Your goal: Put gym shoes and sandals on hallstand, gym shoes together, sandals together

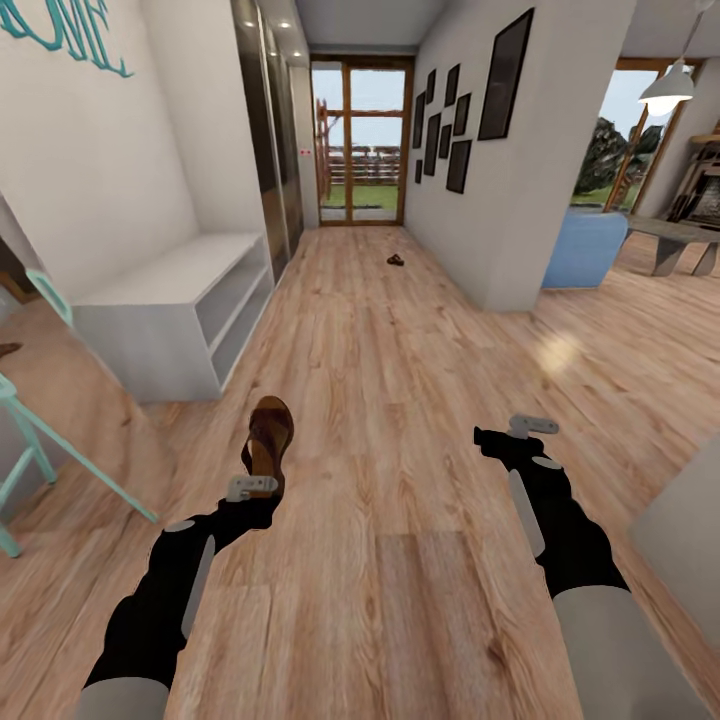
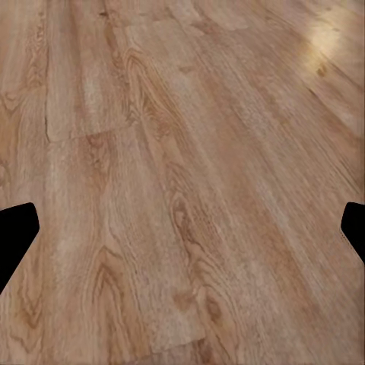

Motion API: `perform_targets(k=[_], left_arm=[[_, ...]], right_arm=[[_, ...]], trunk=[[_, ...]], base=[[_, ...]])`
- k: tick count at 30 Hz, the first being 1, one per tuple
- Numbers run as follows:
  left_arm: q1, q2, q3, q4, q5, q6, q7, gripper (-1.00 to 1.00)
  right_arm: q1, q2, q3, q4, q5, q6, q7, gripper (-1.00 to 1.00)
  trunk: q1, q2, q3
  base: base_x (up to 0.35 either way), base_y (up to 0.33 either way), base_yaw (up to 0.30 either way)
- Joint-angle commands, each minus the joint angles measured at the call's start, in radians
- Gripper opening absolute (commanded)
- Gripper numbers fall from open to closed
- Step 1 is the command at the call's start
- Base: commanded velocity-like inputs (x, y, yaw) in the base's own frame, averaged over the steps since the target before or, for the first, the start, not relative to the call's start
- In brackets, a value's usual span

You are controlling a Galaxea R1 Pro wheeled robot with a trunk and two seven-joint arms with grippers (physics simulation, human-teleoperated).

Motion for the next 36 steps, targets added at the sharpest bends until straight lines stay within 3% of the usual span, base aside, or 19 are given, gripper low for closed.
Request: perform_targets(k=[1, 19, 30, 36], left_arm=[[-0.001, -0.001, 0.004, -0.002, -0.009, 0.004, -0.010, -1.00], [-0.001, -0.001, 0.004, -0.001, -0.009, 0.004, -0.010, -1.00], [-0.001, -0.001, 0.004, -0.002, -0.011, 0.004, -0.010, -1.00], [-0.001, 0.000, 0.005, -0.003, -0.011, 0.004, -0.010, -1.00]], right_arm=[[0.000, -0.001, 0.001, -0.001, -0.008, 0.004, -0.006, 1.00], [0.000, -0.001, 0.001, -0.001, -0.008, 0.004, -0.007, 1.00], [0.000, -0.001, 0.001, -0.001, -0.008, 0.004, -0.007, 1.00], [0.000, -0.001, 0.001, -0.001, -0.008, 0.004, -0.007, 1.00]], trunk=[[0.000, 0.000, -0.001], [0.000, 0.000, 0.008], [0.000, 0.000, 0.008], [0.000, 0.000, 0.008]], base=[[0.272, -0.287, 0.000], [0.293, -0.255, 0.000], [0.337, -0.032, 0.000], [0.106, -0.001, 0.000]])
